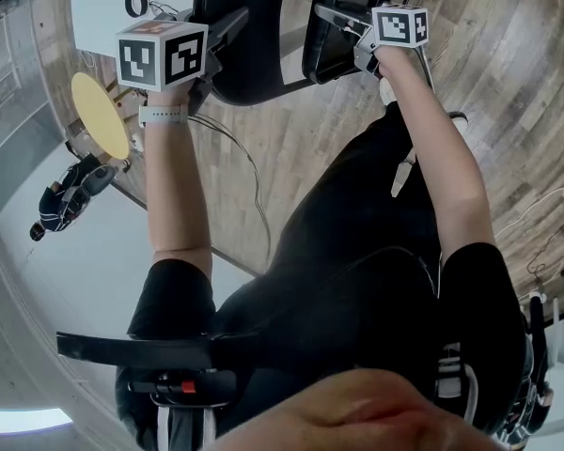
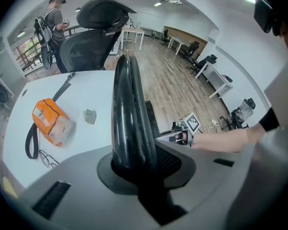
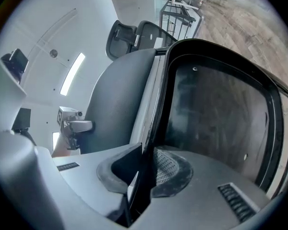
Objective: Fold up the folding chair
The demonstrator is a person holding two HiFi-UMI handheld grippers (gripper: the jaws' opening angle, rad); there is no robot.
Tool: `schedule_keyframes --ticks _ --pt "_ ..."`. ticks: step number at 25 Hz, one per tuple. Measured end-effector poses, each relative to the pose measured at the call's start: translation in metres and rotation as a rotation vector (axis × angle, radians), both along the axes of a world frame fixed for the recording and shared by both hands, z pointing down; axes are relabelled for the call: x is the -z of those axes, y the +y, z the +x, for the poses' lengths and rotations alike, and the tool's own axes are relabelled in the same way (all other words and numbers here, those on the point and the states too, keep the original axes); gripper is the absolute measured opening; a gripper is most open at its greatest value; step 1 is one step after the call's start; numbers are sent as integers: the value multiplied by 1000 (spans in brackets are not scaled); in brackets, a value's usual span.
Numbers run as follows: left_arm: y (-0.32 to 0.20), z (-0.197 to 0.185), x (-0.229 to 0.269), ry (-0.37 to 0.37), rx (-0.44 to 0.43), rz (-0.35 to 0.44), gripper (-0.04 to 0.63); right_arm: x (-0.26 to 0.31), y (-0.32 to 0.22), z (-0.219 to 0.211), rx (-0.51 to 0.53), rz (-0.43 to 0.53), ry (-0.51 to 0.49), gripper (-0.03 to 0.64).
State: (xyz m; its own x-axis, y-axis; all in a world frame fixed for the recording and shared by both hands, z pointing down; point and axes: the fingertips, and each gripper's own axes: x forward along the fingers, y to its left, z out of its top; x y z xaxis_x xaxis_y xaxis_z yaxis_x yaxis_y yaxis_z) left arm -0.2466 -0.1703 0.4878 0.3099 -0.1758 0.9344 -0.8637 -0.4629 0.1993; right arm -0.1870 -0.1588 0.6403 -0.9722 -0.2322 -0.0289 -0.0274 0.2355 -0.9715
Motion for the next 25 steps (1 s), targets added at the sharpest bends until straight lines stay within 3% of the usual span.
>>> schedule_keyframes --ticks 3,6,8,12,16,20,22,25 --pt "-1 3 1 -10 -16 23 101 3 -2 1 -12 68 22 65" --pt "-2 -2 6 -15 -11 69 164 4 -1 10 -16 95 31 212" --pt "-8 -10 19 -18 22 124 181 -3 0 24 -30 90 69 224" --pt "-11 -17 56 9 82 272 198 -7 0 69 -115 121 167 224" --pt "-4 -17 96 35 110 491 197 6 8 118 -184 182 312 224" --pt "29 27 118 125 25 636 195 52 23 151 -196 319 437 183" --pt "56 57 123 227 -23 659 115 91 37 157 -188 430 466 87" --pt "92 92 132 354 -43 682 18 158 58 157 -169 597 485 15"
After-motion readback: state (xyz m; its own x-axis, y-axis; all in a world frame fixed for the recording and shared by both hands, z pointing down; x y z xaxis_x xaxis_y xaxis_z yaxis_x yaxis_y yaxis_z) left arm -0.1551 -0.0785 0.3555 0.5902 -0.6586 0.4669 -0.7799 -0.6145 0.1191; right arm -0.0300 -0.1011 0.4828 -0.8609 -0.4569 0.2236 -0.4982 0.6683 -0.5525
